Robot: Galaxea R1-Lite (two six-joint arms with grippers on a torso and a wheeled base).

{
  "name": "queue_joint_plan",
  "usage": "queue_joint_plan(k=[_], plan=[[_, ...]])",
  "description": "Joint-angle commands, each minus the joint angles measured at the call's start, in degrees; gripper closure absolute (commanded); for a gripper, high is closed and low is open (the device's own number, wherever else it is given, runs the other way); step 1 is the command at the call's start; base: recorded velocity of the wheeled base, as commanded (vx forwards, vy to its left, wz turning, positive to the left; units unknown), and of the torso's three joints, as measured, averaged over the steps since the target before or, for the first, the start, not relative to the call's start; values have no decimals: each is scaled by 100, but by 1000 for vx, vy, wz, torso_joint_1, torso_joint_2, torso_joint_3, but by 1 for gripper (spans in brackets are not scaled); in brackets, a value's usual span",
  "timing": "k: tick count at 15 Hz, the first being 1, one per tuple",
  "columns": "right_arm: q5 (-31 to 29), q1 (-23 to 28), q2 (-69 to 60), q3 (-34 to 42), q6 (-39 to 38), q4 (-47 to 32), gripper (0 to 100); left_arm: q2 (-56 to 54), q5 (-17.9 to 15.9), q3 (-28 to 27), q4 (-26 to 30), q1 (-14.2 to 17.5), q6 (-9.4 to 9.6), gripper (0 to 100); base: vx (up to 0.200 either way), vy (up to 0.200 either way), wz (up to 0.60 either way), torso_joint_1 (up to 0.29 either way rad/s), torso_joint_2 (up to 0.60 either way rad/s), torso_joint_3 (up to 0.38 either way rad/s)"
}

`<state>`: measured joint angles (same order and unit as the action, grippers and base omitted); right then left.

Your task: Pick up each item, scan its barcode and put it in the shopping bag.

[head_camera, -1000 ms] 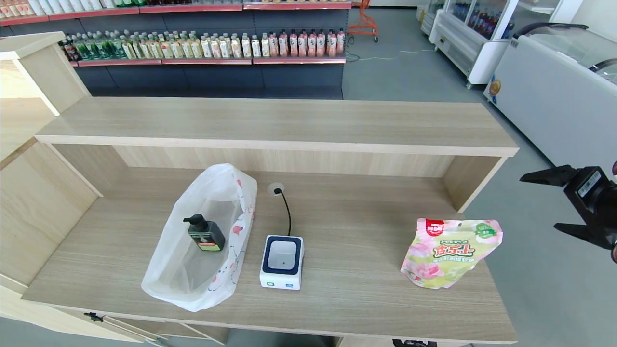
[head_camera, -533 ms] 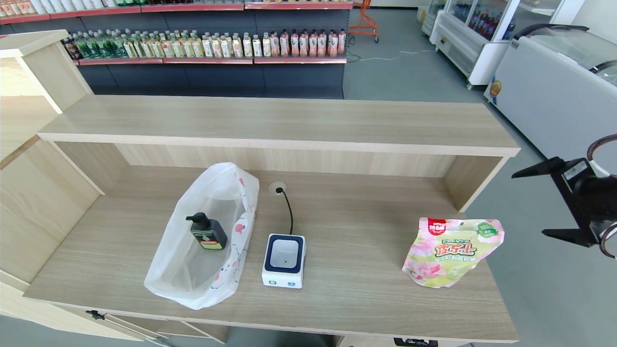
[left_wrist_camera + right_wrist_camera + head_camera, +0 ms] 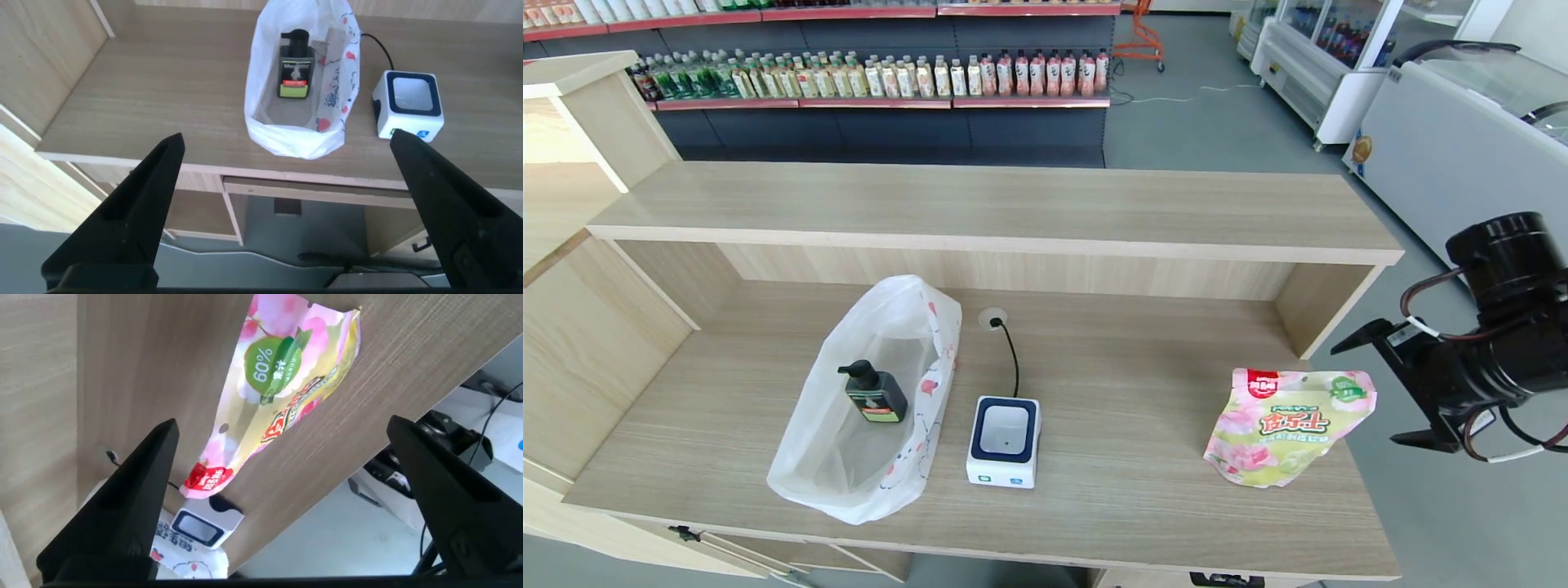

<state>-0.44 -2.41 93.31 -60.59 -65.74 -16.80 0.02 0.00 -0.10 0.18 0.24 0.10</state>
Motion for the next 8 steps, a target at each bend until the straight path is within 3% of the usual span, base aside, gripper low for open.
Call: queue_joint_plan(k=[1,8], plan=[[-44,-14,329,3,-17,1,0,-2,0,1,-1,2,-1,0,0,0,0,0,0,0],[-237,-304,1093,-349,-70,107,0,-2,0,1,-1,2,-1,0,0,0,0,0,0,0]])
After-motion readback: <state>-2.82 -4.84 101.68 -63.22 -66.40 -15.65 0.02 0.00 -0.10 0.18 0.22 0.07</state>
